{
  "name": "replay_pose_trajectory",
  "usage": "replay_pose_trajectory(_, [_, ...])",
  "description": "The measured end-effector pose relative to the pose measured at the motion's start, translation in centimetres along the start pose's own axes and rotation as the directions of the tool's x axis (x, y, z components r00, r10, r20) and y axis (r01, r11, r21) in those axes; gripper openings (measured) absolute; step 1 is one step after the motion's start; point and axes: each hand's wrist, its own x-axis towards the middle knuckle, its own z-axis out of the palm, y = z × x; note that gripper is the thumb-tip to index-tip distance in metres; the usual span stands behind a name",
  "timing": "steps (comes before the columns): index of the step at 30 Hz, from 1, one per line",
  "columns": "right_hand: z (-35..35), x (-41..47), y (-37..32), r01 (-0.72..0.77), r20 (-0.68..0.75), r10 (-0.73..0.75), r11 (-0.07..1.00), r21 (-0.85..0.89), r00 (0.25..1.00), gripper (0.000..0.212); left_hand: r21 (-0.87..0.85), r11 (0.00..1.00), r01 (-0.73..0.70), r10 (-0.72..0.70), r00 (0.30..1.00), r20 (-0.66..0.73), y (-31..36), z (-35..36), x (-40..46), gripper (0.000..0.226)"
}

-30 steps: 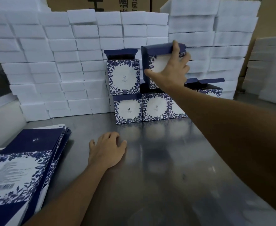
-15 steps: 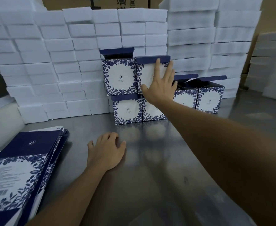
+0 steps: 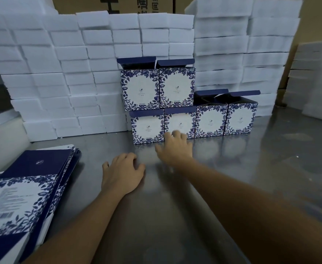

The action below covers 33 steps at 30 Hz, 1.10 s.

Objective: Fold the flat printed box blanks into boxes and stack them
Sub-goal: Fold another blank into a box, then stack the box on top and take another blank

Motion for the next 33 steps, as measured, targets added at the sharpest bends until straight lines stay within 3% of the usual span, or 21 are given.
replay_pose_trajectory(3, [1.4,-2.4,0.6,-0.003,0.093,-0.004,0.997,0.077,0.996,0.05,0.012,1.0,-0.013,0.014,0.999,-0.04,0.4,-0.3,-0.6,0.031])
replay_pose_trajectory(6, [1.1,-4.0,0.8,-0.006,0.059,-0.004,0.986,0.165,0.998,0.047,0.033,0.999,-0.025,0.026,1.0,-0.017,0.6,-0.6,-1.2,0.031])
replay_pose_trajectory(11, [0.4,-7.5,1.0,0.054,0.036,-0.06,0.987,0.154,0.998,0.031,0.04,0.996,-0.082,0.082,0.997,-0.002,0.8,-1.3,-2.7,0.03])
replay_pose_trajectory(14, [-0.5,-8.9,1.3,-0.046,0.031,0.037,0.935,0.352,0.999,0.012,-0.008,0.991,-0.137,0.137,0.99,-0.026,0.4,-1.9,-4.3,0.026])
replay_pose_trajectory(17, [-0.9,-10.1,1.8,-0.098,0.002,0.112,0.864,0.494,0.994,0.021,-0.028,0.987,-0.16,0.158,0.985,-0.066,-0.2,-2.8,-6.3,0.021])
replay_pose_trajectory(20, [-1.3,-11.1,1.9,-0.087,-0.008,0.106,0.85,0.519,0.994,0.022,0.0,0.988,-0.153,0.152,0.984,-0.094,-0.7,-3.6,-8.4,0.021])
replay_pose_trajectory(24, [-1.5,-11.6,2.0,-0.063,-0.024,0.09,0.842,0.535,0.996,0.025,0.148,0.987,-0.064,0.084,0.988,-0.127,-1.4,-5.2,-10.2,0.026])
replay_pose_trajectory(29, [-1.6,-11.8,2.1,-0.036,-0.027,0.062,0.822,0.568,0.998,0.023,0.21,0.962,0.173,-0.098,0.941,-0.324,-3.3,-8.6,-9.6,0.037])
replay_pose_trajectory(33, [-1.6,-11.4,2.2,-0.065,-0.016,0.102,0.744,0.665,0.995,0.024,0.225,0.885,0.408,-0.364,0.906,-0.215,-5.6,-9.6,-9.6,0.051])
